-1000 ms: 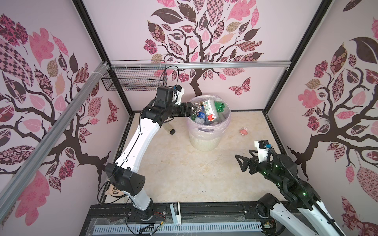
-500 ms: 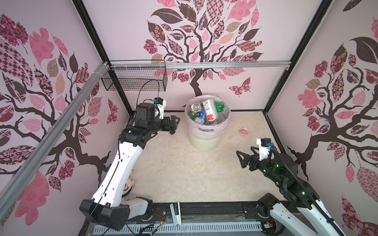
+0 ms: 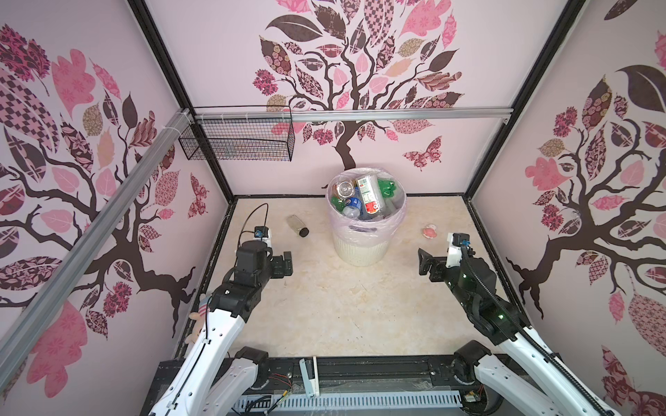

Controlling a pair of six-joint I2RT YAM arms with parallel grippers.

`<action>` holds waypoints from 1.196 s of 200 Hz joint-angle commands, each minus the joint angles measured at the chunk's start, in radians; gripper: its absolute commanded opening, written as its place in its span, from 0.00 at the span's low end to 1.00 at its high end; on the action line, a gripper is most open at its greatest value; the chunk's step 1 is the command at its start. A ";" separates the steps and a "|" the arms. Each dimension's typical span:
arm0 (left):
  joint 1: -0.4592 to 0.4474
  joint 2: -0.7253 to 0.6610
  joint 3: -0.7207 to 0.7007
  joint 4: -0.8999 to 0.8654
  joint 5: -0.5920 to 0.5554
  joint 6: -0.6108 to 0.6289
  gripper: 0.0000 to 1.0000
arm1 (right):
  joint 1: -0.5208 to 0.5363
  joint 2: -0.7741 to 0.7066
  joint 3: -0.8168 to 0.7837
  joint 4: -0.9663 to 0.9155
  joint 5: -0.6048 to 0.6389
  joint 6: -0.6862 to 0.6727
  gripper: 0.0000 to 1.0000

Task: Throw the plastic bottles in the bin
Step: Reset both arms

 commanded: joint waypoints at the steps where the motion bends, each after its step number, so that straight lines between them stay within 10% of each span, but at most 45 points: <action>1: 0.005 -0.023 -0.068 0.186 -0.081 -0.031 0.98 | -0.021 0.038 -0.042 0.133 0.064 -0.014 1.00; 46: 0.005 0.071 -0.227 0.436 -0.234 -0.018 0.98 | -0.071 0.202 -0.155 0.383 0.231 -0.095 1.00; 84: 0.015 0.219 -0.351 0.782 -0.314 0.088 0.98 | -0.233 0.311 -0.306 0.728 0.102 -0.060 1.00; 116: 0.072 0.278 -0.416 0.949 -0.221 0.078 0.98 | -0.406 0.457 -0.354 0.892 0.052 0.006 1.00; 239: 0.291 0.721 -0.397 1.431 0.119 0.100 0.94 | -0.418 0.928 -0.389 1.492 -0.109 -0.118 1.00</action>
